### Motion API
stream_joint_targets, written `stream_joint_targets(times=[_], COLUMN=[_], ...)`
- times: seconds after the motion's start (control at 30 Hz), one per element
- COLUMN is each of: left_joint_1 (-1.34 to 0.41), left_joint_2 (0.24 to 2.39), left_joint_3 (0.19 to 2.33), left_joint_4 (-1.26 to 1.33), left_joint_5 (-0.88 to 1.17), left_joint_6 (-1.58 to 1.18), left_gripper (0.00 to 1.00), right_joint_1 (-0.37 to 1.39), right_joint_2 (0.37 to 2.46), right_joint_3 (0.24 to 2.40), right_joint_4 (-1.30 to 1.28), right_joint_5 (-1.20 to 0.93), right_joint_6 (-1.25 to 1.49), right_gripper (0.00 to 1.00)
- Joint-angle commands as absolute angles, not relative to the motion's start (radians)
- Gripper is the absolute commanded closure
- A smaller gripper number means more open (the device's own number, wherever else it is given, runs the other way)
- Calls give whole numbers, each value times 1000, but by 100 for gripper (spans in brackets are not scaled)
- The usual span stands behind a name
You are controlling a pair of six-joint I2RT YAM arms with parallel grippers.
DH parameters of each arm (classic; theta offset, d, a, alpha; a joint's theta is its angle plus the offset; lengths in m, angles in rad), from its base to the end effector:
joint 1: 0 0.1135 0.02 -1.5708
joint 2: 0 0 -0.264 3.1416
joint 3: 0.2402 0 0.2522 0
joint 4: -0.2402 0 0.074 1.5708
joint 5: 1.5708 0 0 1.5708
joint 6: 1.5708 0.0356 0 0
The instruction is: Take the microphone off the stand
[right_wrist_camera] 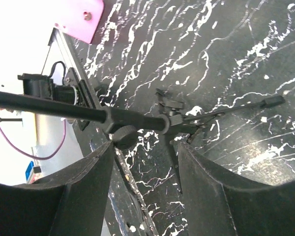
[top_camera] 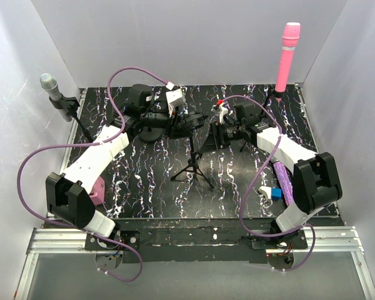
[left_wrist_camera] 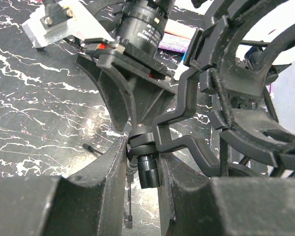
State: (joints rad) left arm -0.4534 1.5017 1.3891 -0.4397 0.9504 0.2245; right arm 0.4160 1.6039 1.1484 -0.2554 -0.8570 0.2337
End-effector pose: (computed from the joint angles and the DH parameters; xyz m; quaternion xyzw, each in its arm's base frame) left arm 0.2863 -0.1717 0.3593 0.4685 0.6580 -0.4464 0.3850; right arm 0.3082 0.1656 0.2600 -0.2477 0.8076 0.4789 0.2388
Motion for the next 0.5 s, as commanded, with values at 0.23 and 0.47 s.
stream_joint_targets(times=[0.23,0.47], left_joint_1=[-453,-454], left_joint_2=[1463,1474], left_joint_3=[1399,1376], left_joint_4=[-443,-425], left_joint_5=[968,974], left_joint_6=[225,241], left_gripper=[100,100], right_joint_1=[431,430], right_joint_2=[1646,1571], right_joint_3=[1140,1045], right_joint_4=[-311,-324], right_joint_5=[-647,-609], right_joint_6=[135,101], right_gripper=[45,45])
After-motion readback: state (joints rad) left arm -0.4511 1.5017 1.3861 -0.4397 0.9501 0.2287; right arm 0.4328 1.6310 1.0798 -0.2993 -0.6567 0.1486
